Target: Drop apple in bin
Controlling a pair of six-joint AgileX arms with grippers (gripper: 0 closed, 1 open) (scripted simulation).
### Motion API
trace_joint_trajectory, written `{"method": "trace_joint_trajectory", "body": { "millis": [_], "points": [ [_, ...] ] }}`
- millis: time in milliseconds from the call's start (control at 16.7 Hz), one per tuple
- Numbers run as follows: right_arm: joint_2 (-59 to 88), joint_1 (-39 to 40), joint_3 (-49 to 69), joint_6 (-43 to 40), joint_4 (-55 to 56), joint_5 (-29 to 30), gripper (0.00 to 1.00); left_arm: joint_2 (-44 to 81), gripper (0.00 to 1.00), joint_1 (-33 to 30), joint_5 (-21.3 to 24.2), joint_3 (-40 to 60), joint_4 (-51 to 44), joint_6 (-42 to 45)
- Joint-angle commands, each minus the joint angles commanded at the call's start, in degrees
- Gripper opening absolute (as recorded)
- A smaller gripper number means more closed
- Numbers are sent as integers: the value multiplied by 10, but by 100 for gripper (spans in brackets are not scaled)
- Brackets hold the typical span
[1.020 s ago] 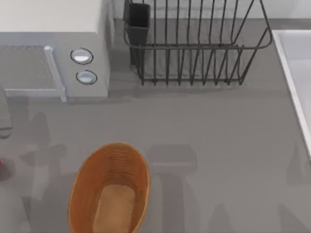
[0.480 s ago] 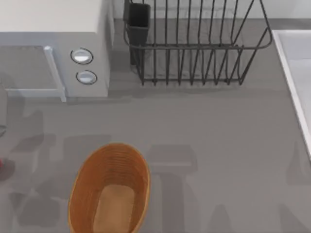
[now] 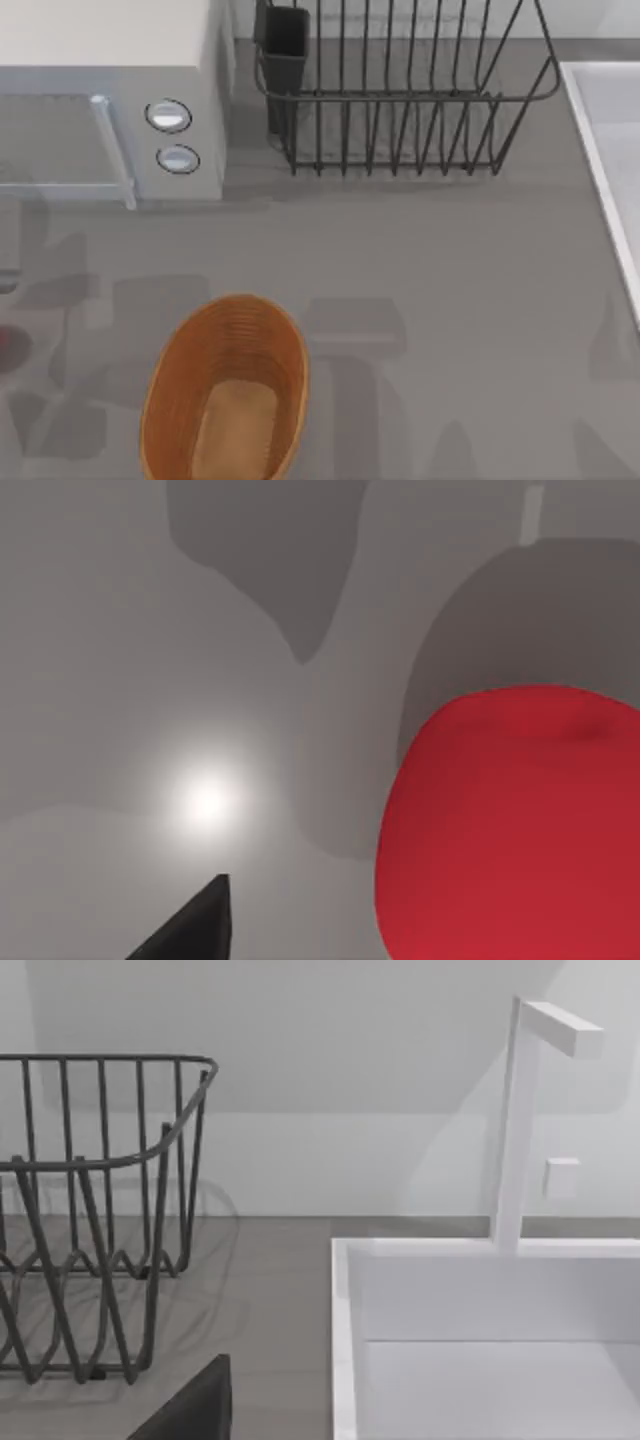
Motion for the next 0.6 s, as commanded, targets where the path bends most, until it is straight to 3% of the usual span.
{"method": "trace_joint_trajectory", "body": {
  "millis": [300,600],
  "points": [
    [0,0,0,0,0,0,100,50,100,2,0,-54,107,3],
    [0,0,0,0,0,0,100,56,100,2,0,-60,117,3]
  ]
}}
